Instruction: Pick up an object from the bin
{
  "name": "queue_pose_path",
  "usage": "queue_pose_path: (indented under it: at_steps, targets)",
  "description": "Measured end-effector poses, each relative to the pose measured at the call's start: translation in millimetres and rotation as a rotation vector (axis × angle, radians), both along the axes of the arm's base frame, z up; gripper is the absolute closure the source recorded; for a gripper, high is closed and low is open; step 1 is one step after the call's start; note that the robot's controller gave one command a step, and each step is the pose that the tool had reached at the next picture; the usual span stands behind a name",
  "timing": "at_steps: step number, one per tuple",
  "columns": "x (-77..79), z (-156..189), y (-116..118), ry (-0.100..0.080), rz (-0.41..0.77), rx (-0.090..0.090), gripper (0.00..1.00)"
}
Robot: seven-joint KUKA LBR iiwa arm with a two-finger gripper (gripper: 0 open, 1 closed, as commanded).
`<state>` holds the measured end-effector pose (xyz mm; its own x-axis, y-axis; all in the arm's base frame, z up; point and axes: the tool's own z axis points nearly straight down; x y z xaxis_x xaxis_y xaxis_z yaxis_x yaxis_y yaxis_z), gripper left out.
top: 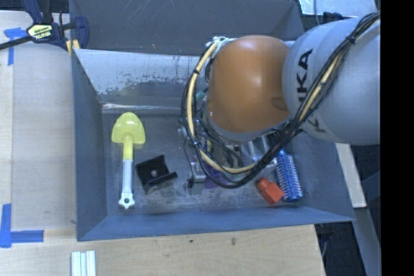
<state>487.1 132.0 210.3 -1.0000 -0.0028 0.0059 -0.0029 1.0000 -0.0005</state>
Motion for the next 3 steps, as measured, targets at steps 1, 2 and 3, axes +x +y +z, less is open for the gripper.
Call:
queue_pose_path:
  at_steps: [1,2,3]
  targets:
    - [1.7,4,-1,-0.008,-0.003,0.001,0.00]
    - [31.3,-63,22,-0.009,0.096,0.002,0.00]
    - [40.1,-78,34,-0.004,0.063,0.001,0.00]
